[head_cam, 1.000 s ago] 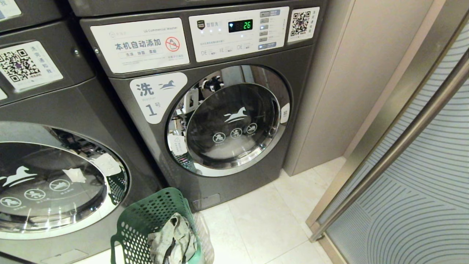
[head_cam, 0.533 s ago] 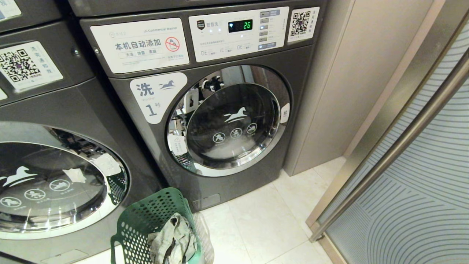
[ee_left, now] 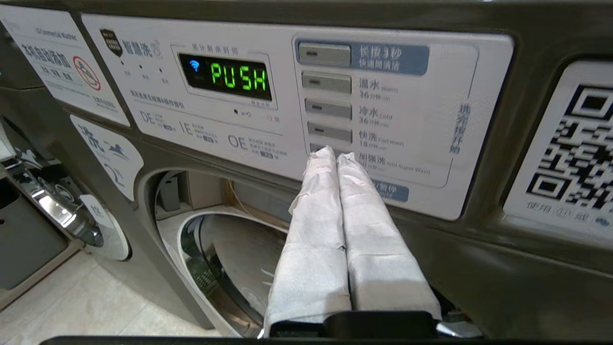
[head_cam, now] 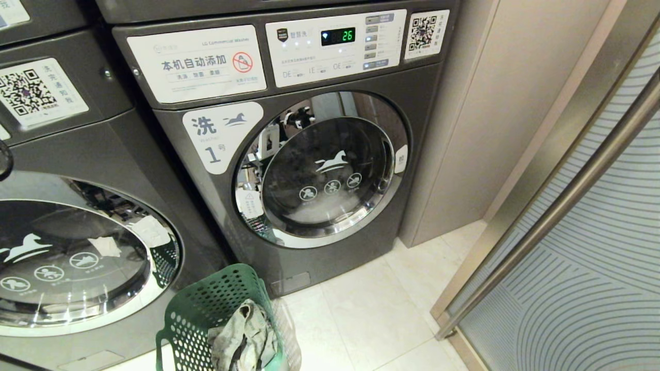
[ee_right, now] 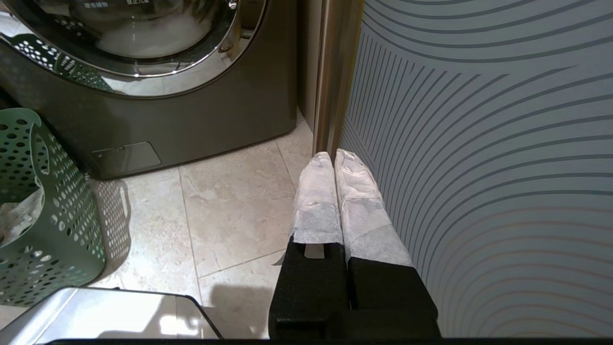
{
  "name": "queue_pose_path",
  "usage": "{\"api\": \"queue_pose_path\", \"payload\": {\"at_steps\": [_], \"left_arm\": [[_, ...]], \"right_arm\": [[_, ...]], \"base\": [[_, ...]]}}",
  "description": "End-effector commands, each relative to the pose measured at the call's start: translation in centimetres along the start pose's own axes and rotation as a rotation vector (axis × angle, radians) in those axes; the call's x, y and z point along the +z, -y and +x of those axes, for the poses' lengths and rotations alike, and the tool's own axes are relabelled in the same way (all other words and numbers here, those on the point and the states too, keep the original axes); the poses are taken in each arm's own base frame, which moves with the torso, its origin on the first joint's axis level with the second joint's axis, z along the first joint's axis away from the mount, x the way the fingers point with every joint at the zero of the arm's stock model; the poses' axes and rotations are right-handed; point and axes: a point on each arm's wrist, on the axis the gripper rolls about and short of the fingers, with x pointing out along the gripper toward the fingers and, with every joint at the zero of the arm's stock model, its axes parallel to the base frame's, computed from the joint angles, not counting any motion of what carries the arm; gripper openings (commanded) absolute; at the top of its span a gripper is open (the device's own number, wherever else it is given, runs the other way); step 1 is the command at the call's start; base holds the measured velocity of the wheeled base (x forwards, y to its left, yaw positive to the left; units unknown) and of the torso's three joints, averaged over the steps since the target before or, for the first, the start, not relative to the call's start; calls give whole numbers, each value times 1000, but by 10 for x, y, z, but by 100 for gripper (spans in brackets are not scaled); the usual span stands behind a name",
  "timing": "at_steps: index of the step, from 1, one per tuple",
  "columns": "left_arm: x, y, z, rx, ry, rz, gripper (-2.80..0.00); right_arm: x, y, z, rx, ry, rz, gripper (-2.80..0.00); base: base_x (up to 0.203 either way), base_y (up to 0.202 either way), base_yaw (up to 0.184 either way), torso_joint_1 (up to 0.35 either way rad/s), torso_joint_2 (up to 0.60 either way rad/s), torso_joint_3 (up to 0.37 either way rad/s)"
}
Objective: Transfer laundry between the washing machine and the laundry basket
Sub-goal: Press the washing machine switch
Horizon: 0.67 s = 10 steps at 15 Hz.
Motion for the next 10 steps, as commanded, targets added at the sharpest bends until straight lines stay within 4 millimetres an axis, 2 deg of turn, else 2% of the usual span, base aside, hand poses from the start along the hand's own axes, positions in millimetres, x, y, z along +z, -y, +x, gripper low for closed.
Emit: {"api": "queue_pose_path", "payload": {"at_steps": [1,5,10], "left_arm": [[-3,3,-3,-10,-19,9,-280],[-8,4,-3,-8,-34,20,-280],[-2,5,-4,-15,-15,58,-280]], "right_arm": [[0,0,0,1,0,-2,-280],[0,0,0,1,-1,-1,-280],[0,0,0,1,0,0,-280]], "base": [[0,0,0,0,0,0],[0,0,0,0,0,0],[0,0,0,0,0,0]]}}
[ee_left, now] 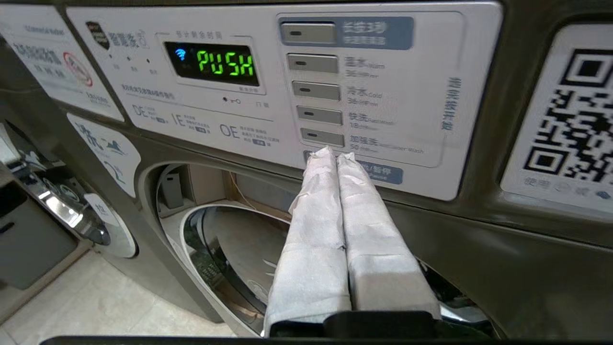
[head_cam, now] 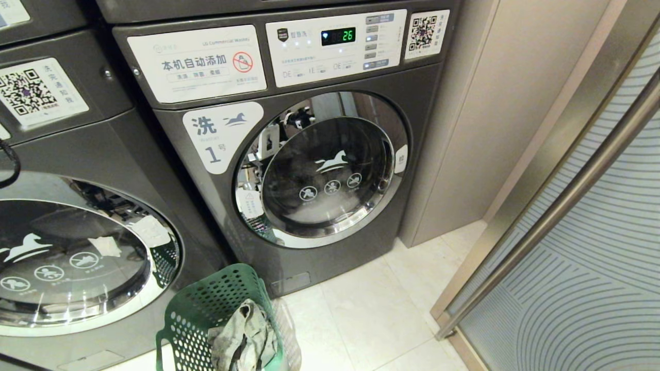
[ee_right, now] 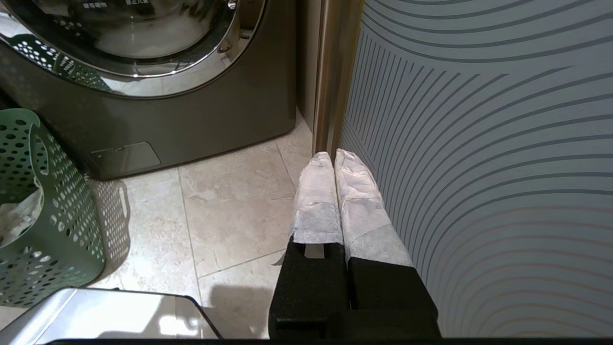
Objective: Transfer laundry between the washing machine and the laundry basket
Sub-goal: Press the washing machine switch
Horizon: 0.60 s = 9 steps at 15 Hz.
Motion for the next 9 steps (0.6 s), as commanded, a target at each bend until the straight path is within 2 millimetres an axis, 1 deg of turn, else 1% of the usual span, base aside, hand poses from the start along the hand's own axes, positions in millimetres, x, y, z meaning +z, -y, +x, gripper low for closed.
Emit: {"api": "queue_pose_path", "payload": {"at_steps": [1,3,9], "left_arm": [[3,3,-3,-15,11,35,-280],[3,5,-4,-22,13,38,-280],[6,1,-7,-20,19,31,-280]], "right_arm": [[0,0,0,1,0,-2,-280],[0,0,0,1,0,-2,-280],[0,0,0,-4,0,6,-280]], "base": [[0,0,0,0,0,0],[0,0,0,0,0,0],[0,0,0,0,0,0]]}}
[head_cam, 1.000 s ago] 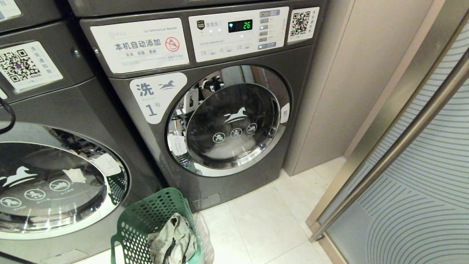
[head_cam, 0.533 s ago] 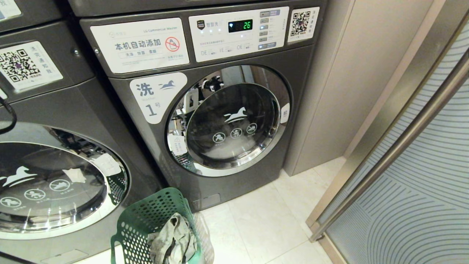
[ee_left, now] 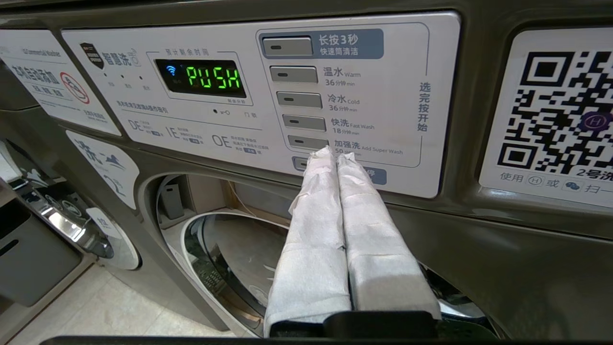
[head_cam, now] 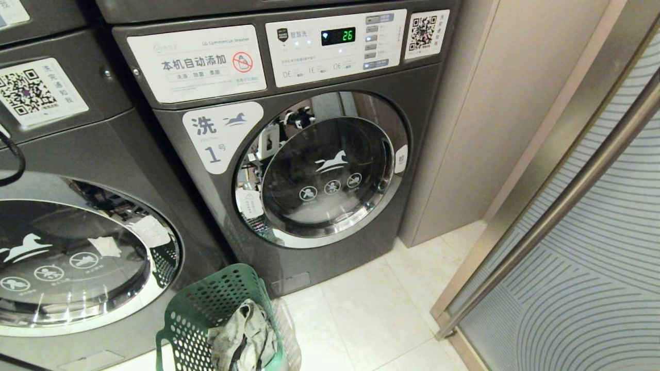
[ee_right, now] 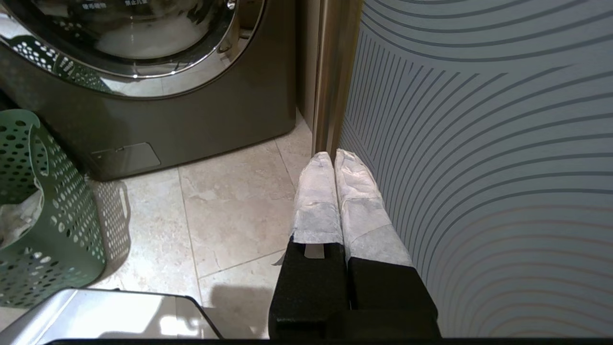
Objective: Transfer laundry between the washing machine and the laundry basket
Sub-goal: Press the washing machine switch
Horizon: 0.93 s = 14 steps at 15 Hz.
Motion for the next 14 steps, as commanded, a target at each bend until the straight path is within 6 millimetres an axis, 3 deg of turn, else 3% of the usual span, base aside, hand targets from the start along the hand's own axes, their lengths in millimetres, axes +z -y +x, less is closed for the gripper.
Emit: {"api": "queue_pose_path", "payload": {"at_steps": [1,14], "left_arm": [[3,-3,-2,8,10,-7,-280],[7,-8,-12,-3,20,-14,-280]], "right_arm": [[0,0,0,-4,0,6,-280],[0,0,0,-3,0,6,-280]], "base": [[0,0,0,0,0,0],[0,0,0,0,0,0]]}}
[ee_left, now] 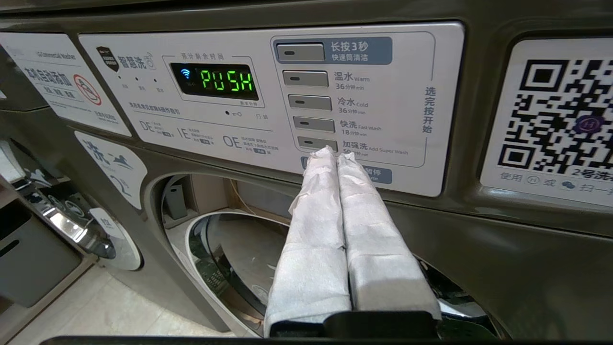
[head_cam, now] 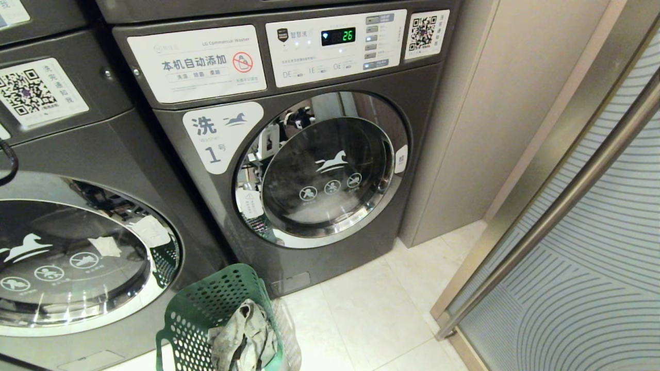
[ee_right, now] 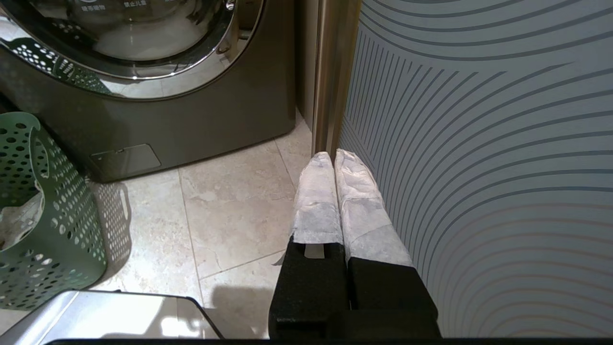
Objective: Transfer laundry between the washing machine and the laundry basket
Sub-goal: Press the washing machine switch
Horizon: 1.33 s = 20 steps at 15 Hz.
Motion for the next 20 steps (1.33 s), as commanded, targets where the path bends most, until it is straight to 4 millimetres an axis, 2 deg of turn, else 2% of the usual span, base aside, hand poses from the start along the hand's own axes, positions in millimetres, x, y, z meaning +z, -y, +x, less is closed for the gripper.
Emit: {"api": "queue_pose_path", "payload": {"at_steps": [1,3,10,17,20], "left_arm": [[3,-1,-6,-51,16,-12,-280],[3,-5,-16,-168,25,-13,-280],[2,-15,-33,-243,31,-14,-280],[0,-15,-34,-249,23,-21,-280],[-1,-13,-34,-315,26,-30,-280]], "right_arm": [[0,0,0,-1,0,0,-280],[0,0,0,-1,-2,0,-280],[0,0,0,-1,0,1,-280],[0,0,0,-1,-2,1,-280],[0,0,0,-1,0,1,-280]], "base": [[0,0,0,0,0,0],[0,0,0,0,0,0],[-1,0,9,0,0,1],[-1,-7,170,4,2,2],[0,-10,177,-1,2,1]]}}
